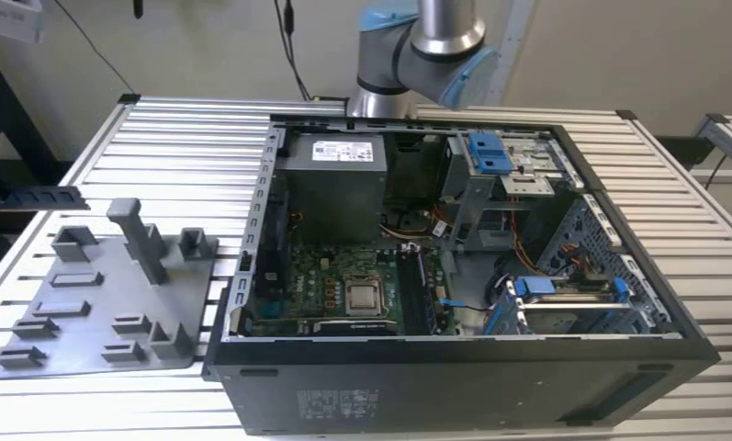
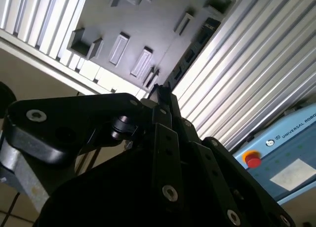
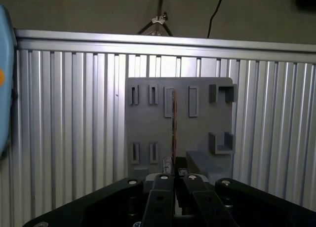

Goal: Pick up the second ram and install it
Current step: 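Pick up the second ram and move it above second insertion slot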

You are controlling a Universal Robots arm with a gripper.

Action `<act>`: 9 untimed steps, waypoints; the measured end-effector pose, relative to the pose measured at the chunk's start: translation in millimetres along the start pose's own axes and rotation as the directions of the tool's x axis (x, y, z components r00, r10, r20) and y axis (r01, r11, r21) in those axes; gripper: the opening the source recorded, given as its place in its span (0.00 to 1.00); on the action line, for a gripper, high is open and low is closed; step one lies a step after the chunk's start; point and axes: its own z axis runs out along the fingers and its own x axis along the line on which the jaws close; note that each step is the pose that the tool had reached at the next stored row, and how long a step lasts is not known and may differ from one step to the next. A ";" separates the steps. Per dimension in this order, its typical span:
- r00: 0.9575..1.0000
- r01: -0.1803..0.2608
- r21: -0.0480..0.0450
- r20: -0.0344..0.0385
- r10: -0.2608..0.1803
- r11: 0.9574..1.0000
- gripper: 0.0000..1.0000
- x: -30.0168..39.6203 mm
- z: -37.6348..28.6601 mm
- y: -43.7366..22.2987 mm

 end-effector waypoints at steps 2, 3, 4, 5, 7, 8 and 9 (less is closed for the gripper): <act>1.000 0.000 -0.001 0.000 0.000 1.000 0.14 0.1 -0.1 -6.3; 1.000 0.000 -0.001 0.000 0.000 1.000 0.14 0.1 -0.2 -9.1; 1.000 0.001 -0.001 0.000 -0.001 1.000 0.14 0.2 -0.3 -11.8; 1.000 0.001 -0.001 0.000 -0.001 1.000 0.14 0.2 -0.3 -14.2; 1.000 0.001 -0.001 0.000 -0.001 1.000 0.14 0.3 -0.4 -18.7; 1.000 0.001 -0.002 0.000 -0.001 1.000 0.14 0.3 -0.5 -21.0; 1.000 0.001 -0.002 0.000 -0.001 1.000 0.14 0.4 -0.5 -23.5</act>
